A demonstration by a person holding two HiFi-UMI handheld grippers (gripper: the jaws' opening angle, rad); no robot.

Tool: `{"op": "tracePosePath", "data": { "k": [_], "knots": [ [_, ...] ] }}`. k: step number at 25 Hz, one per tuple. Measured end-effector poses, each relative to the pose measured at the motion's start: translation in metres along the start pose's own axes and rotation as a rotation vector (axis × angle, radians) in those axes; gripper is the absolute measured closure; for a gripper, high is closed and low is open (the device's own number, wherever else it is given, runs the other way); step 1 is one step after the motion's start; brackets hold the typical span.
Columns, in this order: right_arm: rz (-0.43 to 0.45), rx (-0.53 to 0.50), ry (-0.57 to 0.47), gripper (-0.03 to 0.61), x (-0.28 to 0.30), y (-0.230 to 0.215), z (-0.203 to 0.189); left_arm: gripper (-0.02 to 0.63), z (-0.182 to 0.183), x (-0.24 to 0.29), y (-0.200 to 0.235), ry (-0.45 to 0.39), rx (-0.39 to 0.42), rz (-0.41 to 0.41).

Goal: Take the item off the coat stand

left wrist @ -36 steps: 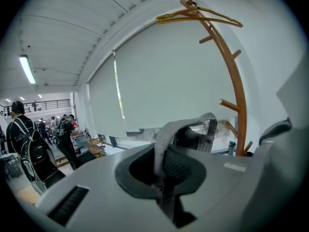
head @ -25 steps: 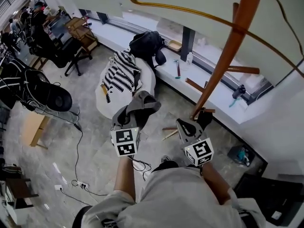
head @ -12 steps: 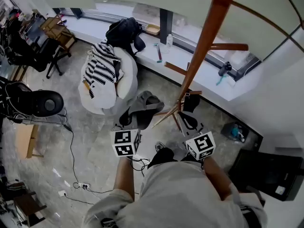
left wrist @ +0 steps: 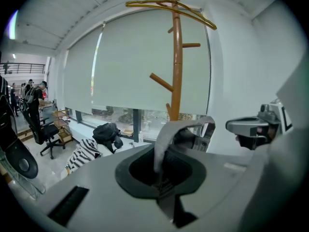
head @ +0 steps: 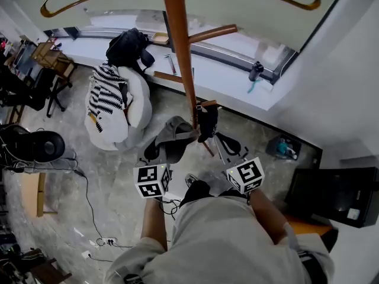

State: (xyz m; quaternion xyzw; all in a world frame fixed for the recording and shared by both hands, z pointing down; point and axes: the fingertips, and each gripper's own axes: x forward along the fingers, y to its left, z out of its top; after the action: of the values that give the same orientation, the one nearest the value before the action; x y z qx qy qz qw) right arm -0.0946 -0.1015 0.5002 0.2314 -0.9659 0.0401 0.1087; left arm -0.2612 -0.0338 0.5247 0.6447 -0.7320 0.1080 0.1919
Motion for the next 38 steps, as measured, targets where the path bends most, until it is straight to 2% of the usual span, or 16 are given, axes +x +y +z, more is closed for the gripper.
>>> {"op": "tracePosePath", "data": {
  "k": [7,13,20,27,33,38],
  "knots": [
    [-0.142,0.029,-0.048,0.574,-0.065,-0.054,-0.006,0.586,0.01,0.01,-0.08,-0.024,0.019,-0.094],
    [-0.26,-0.003,-0.107,0.574,-0.117,-0.091,-0.002,0.586,0.019,0.02,-0.149,-0.07,0.056,-0.193],
    [-0.376,-0.024,-0.175,0.574,-0.173,-0.119,0.023,0.586,0.046,0.026,-0.216,-0.149,0.09,-0.32],
    [-0.457,-0.051,-0.249,0.574,-0.221,-0.127,0.055,0.586,0.072,0.024,-0.266,-0.245,0.149,-0.406],
    [-0.514,-0.059,-0.226,0.574,-0.241,-0.142,0.036,0.586,0.076,0.027,-0.296,-0.244,0.162,-0.457],
    [-0.533,-0.059,-0.207,0.574,-0.243,-0.14,0.033,0.586,0.076,0.028,-0.299,-0.23,0.176,-0.471]
  ]
}}
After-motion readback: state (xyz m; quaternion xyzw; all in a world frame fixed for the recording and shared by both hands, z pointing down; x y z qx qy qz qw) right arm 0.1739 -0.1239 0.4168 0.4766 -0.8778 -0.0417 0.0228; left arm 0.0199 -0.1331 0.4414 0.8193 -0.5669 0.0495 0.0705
